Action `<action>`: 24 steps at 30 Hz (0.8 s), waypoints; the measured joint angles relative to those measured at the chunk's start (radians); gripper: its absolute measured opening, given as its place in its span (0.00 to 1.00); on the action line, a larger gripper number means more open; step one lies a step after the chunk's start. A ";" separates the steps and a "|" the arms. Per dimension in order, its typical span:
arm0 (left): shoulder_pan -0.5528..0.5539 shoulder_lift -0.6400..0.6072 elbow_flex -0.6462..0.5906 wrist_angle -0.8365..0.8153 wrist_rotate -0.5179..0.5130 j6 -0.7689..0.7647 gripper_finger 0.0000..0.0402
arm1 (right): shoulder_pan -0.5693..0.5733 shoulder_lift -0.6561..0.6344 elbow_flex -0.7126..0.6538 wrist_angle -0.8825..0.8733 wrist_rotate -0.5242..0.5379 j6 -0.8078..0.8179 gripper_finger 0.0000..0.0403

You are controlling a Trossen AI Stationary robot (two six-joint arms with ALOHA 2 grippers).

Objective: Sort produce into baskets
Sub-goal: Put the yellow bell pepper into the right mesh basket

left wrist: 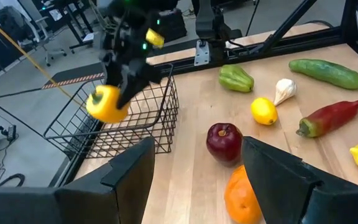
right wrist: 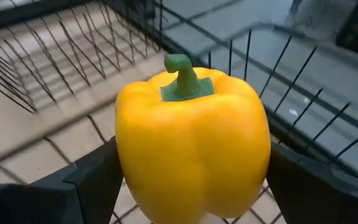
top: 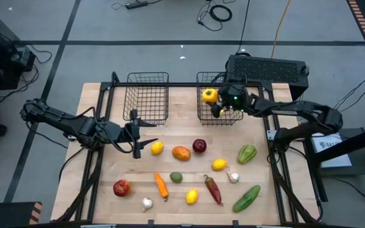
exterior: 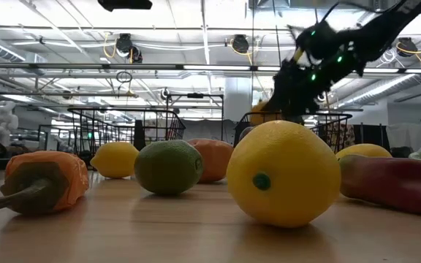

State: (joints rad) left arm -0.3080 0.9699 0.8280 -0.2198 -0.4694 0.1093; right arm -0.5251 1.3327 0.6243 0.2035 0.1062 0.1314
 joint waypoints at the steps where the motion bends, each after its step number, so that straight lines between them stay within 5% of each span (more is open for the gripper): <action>1: 0.000 0.000 0.000 0.001 0.000 0.000 0.61 | 0.000 0.025 0.000 0.013 0.001 0.004 0.83; 24: 0.000 0.000 0.000 0.000 0.001 0.000 0.61 | -0.045 0.204 0.000 0.085 -0.002 -0.012 0.83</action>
State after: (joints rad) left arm -0.3080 0.9699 0.8280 -0.2199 -0.4683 0.1097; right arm -0.5701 1.5364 0.6243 0.2886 0.1040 0.1192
